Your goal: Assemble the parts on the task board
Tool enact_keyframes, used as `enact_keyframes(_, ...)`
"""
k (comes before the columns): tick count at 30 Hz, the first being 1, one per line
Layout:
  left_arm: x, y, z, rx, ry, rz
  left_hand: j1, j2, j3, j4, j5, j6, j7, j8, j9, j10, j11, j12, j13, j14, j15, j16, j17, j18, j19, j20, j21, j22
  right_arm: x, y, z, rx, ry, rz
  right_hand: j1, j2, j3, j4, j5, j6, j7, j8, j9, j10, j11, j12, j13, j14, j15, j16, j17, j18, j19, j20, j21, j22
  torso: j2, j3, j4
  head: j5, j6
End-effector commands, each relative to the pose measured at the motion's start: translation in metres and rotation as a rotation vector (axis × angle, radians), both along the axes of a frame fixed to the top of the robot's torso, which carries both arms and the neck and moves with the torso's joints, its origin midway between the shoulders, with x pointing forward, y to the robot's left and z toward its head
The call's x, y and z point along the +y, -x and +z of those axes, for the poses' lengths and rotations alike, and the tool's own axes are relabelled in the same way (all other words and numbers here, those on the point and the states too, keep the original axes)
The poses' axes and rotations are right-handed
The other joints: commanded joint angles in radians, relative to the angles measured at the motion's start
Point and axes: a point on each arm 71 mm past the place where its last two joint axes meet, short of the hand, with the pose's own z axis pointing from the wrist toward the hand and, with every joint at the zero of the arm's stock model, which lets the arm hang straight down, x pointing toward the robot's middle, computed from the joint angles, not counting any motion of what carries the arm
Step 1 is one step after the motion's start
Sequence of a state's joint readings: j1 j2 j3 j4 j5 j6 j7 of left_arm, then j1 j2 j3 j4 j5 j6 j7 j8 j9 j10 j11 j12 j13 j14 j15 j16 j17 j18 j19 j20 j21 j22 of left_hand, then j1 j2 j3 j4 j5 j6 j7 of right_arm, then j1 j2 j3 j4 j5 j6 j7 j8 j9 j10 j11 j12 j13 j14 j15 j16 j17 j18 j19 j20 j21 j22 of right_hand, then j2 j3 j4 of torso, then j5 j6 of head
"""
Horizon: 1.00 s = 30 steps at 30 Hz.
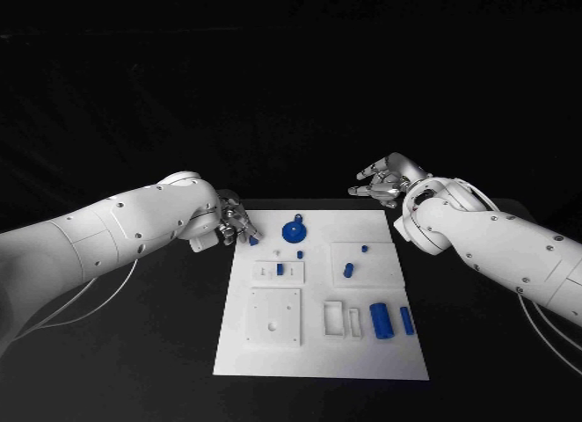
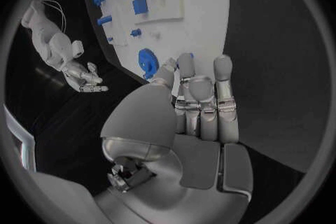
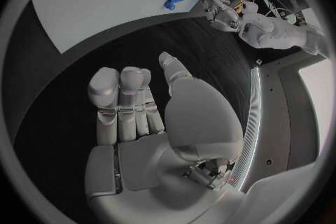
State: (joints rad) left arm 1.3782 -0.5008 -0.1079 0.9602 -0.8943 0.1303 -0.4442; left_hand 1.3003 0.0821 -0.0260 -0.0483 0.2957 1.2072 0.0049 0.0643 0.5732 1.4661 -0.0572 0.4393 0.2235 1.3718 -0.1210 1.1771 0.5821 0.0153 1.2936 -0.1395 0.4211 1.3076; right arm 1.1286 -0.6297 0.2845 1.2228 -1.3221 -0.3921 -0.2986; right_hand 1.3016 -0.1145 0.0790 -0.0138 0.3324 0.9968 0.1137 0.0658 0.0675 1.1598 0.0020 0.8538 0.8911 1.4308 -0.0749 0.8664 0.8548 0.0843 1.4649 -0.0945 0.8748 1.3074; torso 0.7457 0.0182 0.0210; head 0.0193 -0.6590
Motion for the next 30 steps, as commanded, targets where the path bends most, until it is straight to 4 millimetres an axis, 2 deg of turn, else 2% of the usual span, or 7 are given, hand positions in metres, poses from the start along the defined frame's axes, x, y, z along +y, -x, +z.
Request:
enact_keyframes(1, -0.0005, 0.0014, -0.0023, 0.008, 0.003, -0.005, -0.002, 0.009, 0.005, -0.010, 0.011, -0.007, -0.002, 0.004, 0.009, 0.045, 0.000, -0.004, -0.002, -0.006, -0.002, 0.004, 0.001, 0.001, -0.003, -0.002, 0.000, 0.020, 0.0007, 0.0002, -0.0005, 0.005, 0.005, 0.010, -0.008, -0.003, 0.002, 0.007, 0.002, -0.005, 0.001, -0.003, -0.001, 0.003, -0.001, 0.000, -0.001, 0.010, -0.001, -0.004, 0.000, 0.014, 0.060, 0.000, -0.004, 0.104, 0.000, -0.0004, 0.0012, -0.001, 0.000)
enact_keyframes(11, -0.0011, 0.0039, -0.0014, -0.005, 0.010, -0.012, -0.010, 0.011, 0.034, -0.035, 0.067, 0.009, -0.004, 0.007, 0.035, 0.046, -0.003, 0.004, -0.004, -0.002, -0.003, 0.008, 0.006, 0.002, -0.001, -0.002, 0.004, 0.020, 0.0001, 0.0003, -0.0007, 0.006, 0.003, 0.011, -0.010, -0.003, 0.000, 0.009, 0.005, -0.005, 0.001, -0.003, -0.001, 0.003, -0.001, 0.000, -0.001, 0.010, -0.001, -0.004, 0.000, 0.014, 0.060, 0.000, -0.004, 0.103, 0.000, -0.0004, 0.0011, 0.000, 0.000)
enact_keyframes(13, -0.0014, 0.0047, -0.0010, -0.009, 0.013, -0.014, -0.021, 0.010, 0.054, -0.051, 0.080, 0.014, -0.005, 0.004, 0.085, 0.047, -0.002, 0.014, -0.005, 0.002, -0.004, 0.010, 0.015, 0.002, 0.000, -0.004, 0.009, 0.020, -0.0003, 0.0004, -0.0007, 0.006, 0.003, 0.010, -0.010, -0.003, 0.000, 0.009, 0.005, -0.005, 0.001, -0.003, -0.001, 0.003, -0.001, 0.000, -0.001, 0.010, -0.001, -0.004, 0.000, 0.014, 0.060, 0.000, -0.004, 0.103, 0.000, -0.0002, 0.0013, 0.000, 0.000)
enact_keyframes(25, -0.0039, 0.0067, 0.0035, -0.070, 0.079, -0.008, -0.034, -0.007, 0.071, -0.070, 0.087, 0.000, -0.004, 0.001, 0.099, 0.046, 0.000, 0.013, -0.003, 0.005, -0.005, 0.002, 0.008, 0.005, 0.004, -0.004, 0.011, 0.019, -0.0009, 0.0009, -0.0006, 0.004, 0.001, 0.014, -0.011, -0.004, -0.002, 0.011, 0.006, -0.005, 0.001, -0.003, -0.001, 0.003, -0.001, 0.000, -0.001, 0.010, -0.001, -0.004, 0.000, 0.014, 0.060, 0.000, -0.003, 0.104, -0.001, 0.0004, 0.0012, 0.003, 0.004)
enact_keyframes(27, -0.0021, 0.0065, 0.0050, -0.088, 0.095, -0.001, -0.043, -0.024, 0.055, -0.060, 0.049, 0.002, -0.009, 0.001, 0.091, 0.045, -0.002, 0.003, 0.003, 0.006, -0.007, -0.003, 0.005, 0.005, 0.004, -0.005, 0.009, 0.018, -0.0008, 0.0013, -0.0005, 0.003, 0.000, 0.017, -0.011, -0.004, -0.002, 0.011, 0.006, -0.005, 0.001, -0.003, -0.001, 0.003, -0.001, 0.000, -0.001, 0.010, -0.001, -0.004, 0.000, 0.014, 0.060, 0.000, -0.003, 0.104, -0.002, 0.0004, 0.0014, 0.003, 0.007)
enact_keyframes(28, -0.0001, 0.0066, 0.0059, -0.098, 0.104, 0.005, -0.051, -0.036, 0.038, -0.047, -0.002, 0.011, -0.011, 0.001, 0.083, 0.044, -0.002, -0.002, 0.008, 0.005, -0.007, -0.007, 0.003, 0.004, 0.004, -0.006, 0.007, 0.017, -0.0009, 0.0016, -0.0005, 0.003, 0.000, 0.018, -0.011, -0.004, -0.002, 0.011, 0.006, -0.005, 0.001, -0.003, -0.001, 0.003, -0.001, 0.000, -0.001, 0.010, -0.001, -0.004, 0.000, 0.014, 0.060, 0.000, -0.003, 0.104, -0.003, 0.0005, 0.0017, 0.003, 0.007)
enact_keyframes(30, 0.0037, 0.0069, 0.0074, -0.109, 0.115, 0.014, -0.050, -0.043, 0.017, -0.031, -0.042, 0.016, -0.009, 0.000, 0.070, 0.044, -0.001, -0.011, 0.015, 0.006, -0.007, -0.012, 0.000, 0.003, 0.004, -0.006, 0.003, 0.016, -0.0012, 0.0021, -0.0007, 0.004, 0.001, 0.021, -0.011, -0.004, -0.002, 0.011, 0.006, -0.005, 0.001, -0.003, -0.001, 0.003, -0.001, 0.000, -0.001, 0.010, -0.001, -0.004, 0.000, 0.014, 0.060, 0.000, -0.003, 0.104, -0.003, 0.0010, 0.0018, 0.005, 0.009)
